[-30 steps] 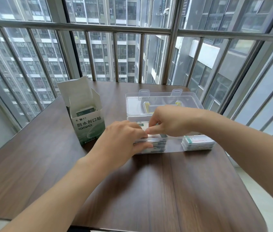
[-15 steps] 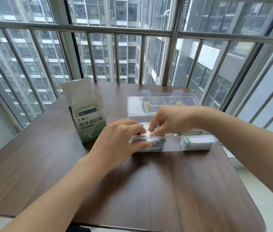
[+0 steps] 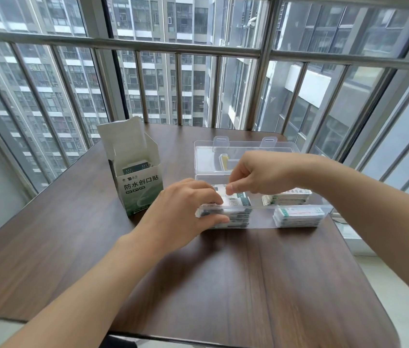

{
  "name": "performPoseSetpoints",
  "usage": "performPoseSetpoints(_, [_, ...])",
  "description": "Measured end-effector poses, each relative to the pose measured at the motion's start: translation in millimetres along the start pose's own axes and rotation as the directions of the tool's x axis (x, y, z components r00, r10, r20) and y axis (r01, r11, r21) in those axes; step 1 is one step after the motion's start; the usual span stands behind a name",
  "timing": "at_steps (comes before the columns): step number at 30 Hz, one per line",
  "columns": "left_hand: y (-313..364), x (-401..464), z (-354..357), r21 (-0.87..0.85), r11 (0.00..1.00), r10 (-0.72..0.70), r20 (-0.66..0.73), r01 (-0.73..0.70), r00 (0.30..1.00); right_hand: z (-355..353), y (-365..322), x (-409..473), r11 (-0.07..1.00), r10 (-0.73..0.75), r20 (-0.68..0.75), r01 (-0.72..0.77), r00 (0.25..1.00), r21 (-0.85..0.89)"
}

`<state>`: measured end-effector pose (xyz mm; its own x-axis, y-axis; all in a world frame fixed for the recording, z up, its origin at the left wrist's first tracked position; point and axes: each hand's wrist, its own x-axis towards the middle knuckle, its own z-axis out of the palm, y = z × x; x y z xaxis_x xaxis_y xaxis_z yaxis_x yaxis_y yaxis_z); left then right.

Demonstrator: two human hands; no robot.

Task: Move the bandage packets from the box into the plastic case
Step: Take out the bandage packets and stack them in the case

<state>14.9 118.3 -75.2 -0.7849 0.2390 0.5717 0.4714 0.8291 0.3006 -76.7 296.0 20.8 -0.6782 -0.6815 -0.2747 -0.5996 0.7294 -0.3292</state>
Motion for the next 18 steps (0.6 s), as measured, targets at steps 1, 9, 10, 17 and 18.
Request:
performPoseSetpoints(1, [-0.3, -0.2, -0.5, -0.005, 1.000, -0.007, 0.005, 0.007, 1.000, -1.4, 0.3, -0.2, 1.000, 0.001, -0.022, 0.000, 1.000, 0.011])
performPoseSetpoints(9, [2.8, -4.8, -13.3, -0.087, 0.996, -0.034, -0.161, 0.020, 0.986, -13.3, -7.3, -2.5, 0.996, -0.073, -0.218, 0.083, 0.973, 0.038])
performPoseSetpoints(10, [4.5, -6.1, -22.3, -0.089, 0.996, -0.058, -0.315, 0.031, 0.947, -12.7, -8.6, 0.2, 0.990, -0.093, -0.282, 0.118, 0.955, 0.071])
performPoseSetpoints(17, [-51.3, -33.4, -81.9, -0.216, 0.891, -0.448, -0.559, 0.399, 0.698, -0.5, -84.0, 24.9, 0.881, -0.350, -0.528, 0.463, 0.773, 0.093])
performPoseSetpoints(18, [-60.9, -36.5, -80.5, -0.357, 0.802, -0.594, -0.387, 0.479, 0.706, 0.2, -97.8, 30.6, 0.885, -0.385, -0.511, 0.464, 0.769, 0.031])
